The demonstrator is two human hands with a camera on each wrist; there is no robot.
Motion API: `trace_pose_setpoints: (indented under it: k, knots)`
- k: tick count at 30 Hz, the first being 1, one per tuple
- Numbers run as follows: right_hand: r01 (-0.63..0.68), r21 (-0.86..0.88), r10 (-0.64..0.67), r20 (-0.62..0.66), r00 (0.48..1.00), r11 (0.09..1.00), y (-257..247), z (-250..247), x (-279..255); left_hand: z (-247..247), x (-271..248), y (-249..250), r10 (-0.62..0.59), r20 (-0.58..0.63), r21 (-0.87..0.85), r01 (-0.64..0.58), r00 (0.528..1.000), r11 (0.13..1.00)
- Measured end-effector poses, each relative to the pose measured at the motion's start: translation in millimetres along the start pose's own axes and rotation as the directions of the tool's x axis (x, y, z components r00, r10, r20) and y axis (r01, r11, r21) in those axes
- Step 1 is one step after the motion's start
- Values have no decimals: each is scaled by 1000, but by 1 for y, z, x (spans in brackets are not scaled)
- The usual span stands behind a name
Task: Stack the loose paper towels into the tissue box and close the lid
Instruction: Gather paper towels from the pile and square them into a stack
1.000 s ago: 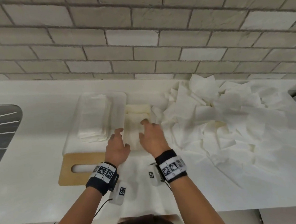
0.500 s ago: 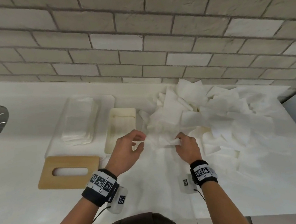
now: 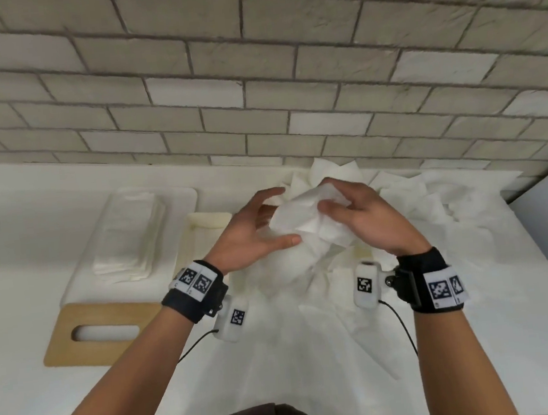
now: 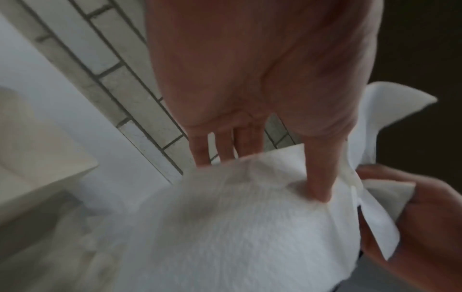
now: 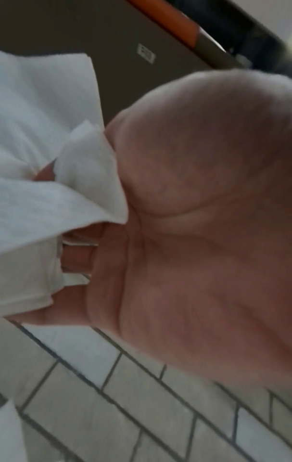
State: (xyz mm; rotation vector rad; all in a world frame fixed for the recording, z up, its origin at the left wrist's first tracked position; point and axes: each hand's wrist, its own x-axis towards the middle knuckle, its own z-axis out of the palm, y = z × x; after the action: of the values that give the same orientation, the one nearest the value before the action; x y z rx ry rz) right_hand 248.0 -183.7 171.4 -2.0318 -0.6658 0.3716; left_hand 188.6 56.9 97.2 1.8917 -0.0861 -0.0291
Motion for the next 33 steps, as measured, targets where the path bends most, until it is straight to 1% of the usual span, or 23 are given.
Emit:
trace_pose_setpoints:
  k: [2,4,6,7,9,11,13,15,18,20,22,24,26,28,29,30,31,33]
  knots:
    - [-16,140,23,-50,998,990,-1,1,6,-5,1,11,15,36,-13,-14,999,1000]
    - [-9,233,43,-141,989,972,2,10,11,-8,-3,15,2,21,-25,-1,1000,1000]
    - [-26,328,101,-216,971,944,9,24,15,-11,-8,12,-17,-1,-32,17,1000,999]
    - [-47,367,140,-232,963,929,13,31,15,-13,-10,9,-13,-17,-6,13,1000,1000]
    - [-120,423,225,-207,952,898,24,47,15,-18,-14,1,-9,-61,58,12,998,998]
    - [-204,465,304,-152,941,862,36,64,14,-25,-18,-7,-22,-101,141,37,995,989]
    - [-275,499,386,-134,913,822,46,81,11,-33,-23,-16,-34,-121,257,65,992,964]
    - [-297,519,442,-179,879,801,55,97,10,-43,-30,-26,-62,-157,292,106,986,951]
    - [-272,552,479,-271,835,788,65,119,10,-63,-46,-39,-110,-230,297,177,967,938]
    - [-261,507,471,-347,811,822,63,133,13,-80,-59,-46,-129,-288,281,213,949,936]
    - [-246,402,410,-398,820,882,51,147,18,-101,-73,-52,-142,-381,247,249,913,937]
    - [-199,359,353,-442,824,912,33,164,26,-126,-88,-59,-139,-466,197,256,874,947]
    - [-127,332,284,-481,829,935,9,185,37,-148,-102,-68,-151,-527,111,244,836,963]
    - [-71,302,228,-527,819,951,-2,211,53,-164,-115,-75,-201,-566,-28,225,799,974]
    - [-80,283,229,-542,808,956,-2,226,61,-170,-122,-77,-227,-576,-94,212,785,973]
    - [-118,262,246,-539,806,958,0,240,68,-174,-127,-78,-248,-579,-146,200,776,969]
    - [-169,229,266,-507,820,959,2,254,74,-177,-133,-80,-265,-579,-190,188,771,964]
    - [-274,131,303,-384,872,953,12,281,84,-180,-141,-83,-293,-575,-265,165,764,950]
